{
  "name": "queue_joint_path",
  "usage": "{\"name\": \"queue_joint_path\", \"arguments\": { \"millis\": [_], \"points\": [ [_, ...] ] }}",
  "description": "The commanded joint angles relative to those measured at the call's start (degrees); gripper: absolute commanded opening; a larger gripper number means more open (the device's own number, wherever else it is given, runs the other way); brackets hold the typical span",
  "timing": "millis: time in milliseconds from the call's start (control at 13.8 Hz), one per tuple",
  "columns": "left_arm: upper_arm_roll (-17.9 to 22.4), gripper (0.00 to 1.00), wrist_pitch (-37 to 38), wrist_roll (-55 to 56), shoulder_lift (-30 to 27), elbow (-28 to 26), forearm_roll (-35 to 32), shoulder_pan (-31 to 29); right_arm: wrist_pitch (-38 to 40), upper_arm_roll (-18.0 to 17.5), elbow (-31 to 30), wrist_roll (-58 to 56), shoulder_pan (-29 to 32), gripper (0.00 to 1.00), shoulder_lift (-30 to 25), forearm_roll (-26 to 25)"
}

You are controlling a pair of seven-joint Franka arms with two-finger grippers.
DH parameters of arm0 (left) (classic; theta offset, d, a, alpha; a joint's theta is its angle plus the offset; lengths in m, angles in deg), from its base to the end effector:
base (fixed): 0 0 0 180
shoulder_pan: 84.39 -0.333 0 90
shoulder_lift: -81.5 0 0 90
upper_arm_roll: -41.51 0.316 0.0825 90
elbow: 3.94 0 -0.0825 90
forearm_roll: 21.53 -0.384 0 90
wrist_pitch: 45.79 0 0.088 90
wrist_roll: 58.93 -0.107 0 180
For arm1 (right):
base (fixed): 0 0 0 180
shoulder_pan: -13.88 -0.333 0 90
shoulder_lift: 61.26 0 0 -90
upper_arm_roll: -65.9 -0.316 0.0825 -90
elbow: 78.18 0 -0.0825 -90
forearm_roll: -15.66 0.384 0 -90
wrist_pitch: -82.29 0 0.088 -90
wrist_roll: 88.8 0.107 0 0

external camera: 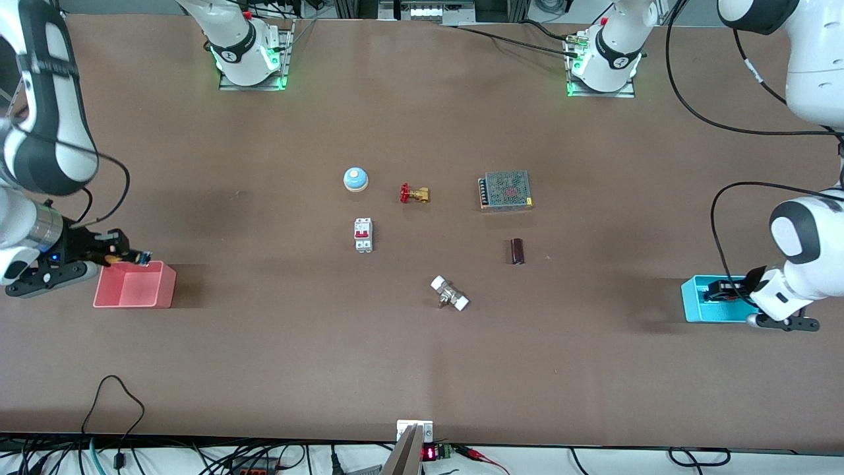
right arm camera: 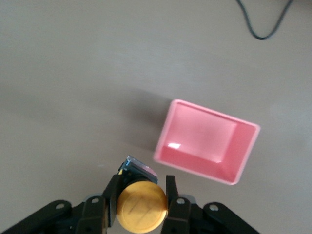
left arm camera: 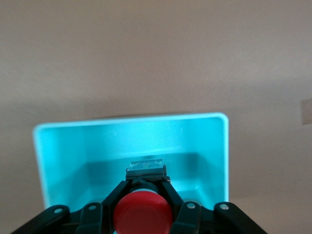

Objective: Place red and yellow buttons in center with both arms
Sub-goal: 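Lift the yellow button with the right gripper while the left gripper lifts the red button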

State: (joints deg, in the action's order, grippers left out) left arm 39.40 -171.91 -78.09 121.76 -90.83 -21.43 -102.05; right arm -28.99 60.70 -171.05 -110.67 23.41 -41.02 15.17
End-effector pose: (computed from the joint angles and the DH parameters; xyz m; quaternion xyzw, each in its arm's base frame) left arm 0.6821 0.1940 0.2464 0.9995 -0.0267 -0.0046 0.0147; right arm 0.6543 -0.0564 0.4172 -0.9883 -0.1515 0.0122 0.0149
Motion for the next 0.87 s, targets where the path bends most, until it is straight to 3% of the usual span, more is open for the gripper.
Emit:
{"name": "queue_joint_path", "arguments": {
  "millis": [0, 217, 507, 797],
  "points": [
    [0.1, 0.32, 3.9, -1.0, -6.8, -1.3, -1.0, 0.7, 2.6, -3.2, 0.1, 11.2, -2.6, 0.24, -0.8, 0.8],
    [-0.3, 0.32, 8.9, -0.2, -12.1, -3.2, -0.8, 2.4, -4.1, -4.0, -4.6, 25.2, -8.5, 0.24, -0.5, 0.0],
    [-2.3, 0.31, 11.1, 14.5, -18.6, -13.5, 0.3, 8.9, -19.7, -4.0, -16.4, 33.6, -13.9, 0.24, -0.9, -1.2],
    [-6.2, 0.32, 8.0, 25.6, -21.4, -20.2, 0.7, 12.7, -24.2, -4.6, -22.1, 42.8, -16.4, 0.24, -0.7, -14.2]
  ]
}}
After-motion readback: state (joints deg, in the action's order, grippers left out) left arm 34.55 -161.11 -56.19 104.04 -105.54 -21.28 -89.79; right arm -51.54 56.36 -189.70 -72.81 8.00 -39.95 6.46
